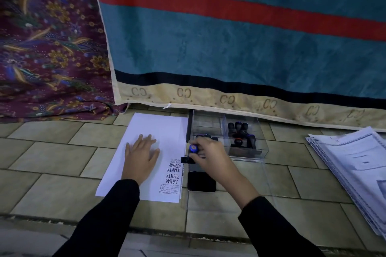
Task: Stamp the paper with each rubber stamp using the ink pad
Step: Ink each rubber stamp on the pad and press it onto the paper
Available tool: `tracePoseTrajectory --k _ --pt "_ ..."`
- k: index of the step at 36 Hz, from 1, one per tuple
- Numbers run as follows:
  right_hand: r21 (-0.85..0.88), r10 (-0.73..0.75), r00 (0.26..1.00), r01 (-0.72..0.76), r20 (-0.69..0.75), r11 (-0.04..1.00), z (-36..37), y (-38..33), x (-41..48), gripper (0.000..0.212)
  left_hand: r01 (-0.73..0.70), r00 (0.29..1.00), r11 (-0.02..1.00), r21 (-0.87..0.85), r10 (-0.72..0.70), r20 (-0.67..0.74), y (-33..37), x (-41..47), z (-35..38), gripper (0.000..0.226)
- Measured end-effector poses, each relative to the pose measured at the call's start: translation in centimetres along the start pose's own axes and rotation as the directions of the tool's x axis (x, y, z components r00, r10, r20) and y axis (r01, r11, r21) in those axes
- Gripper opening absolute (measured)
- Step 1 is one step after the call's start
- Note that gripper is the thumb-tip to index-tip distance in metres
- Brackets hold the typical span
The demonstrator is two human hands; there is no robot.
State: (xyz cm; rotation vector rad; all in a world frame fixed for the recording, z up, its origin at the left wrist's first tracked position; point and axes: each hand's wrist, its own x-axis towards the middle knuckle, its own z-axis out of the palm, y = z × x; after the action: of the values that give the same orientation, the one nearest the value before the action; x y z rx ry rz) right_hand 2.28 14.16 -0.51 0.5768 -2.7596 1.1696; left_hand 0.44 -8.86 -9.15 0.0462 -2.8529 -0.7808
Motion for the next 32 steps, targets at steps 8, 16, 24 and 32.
tracePoseTrajectory --k 8,16,24,32 --pt "-0.131 -0.030 0.998 0.037 0.055 0.991 3.3 -0.5 3.8 0.028 0.009 1.000 0.999 0.037 -0.009 -0.002 -0.2 -0.2 0.7 0.040" --pt "-0.202 0.000 0.993 0.025 0.118 0.979 4.4 -0.2 4.9 0.028 0.017 1.000 1.000 0.015 -0.017 -0.015 -0.1 -0.1 0.8 0.040" --pt "-0.219 0.012 0.990 0.019 0.140 0.976 4.6 0.0 5.0 0.029 0.013 1.000 1.000 0.014 -0.012 -0.025 -0.3 0.0 0.9 0.040" --pt "-0.244 0.020 0.988 0.018 0.152 0.970 5.0 -0.4 4.8 0.013 0.012 0.999 0.999 0.031 -0.011 -0.035 -0.3 0.0 1.1 0.040"
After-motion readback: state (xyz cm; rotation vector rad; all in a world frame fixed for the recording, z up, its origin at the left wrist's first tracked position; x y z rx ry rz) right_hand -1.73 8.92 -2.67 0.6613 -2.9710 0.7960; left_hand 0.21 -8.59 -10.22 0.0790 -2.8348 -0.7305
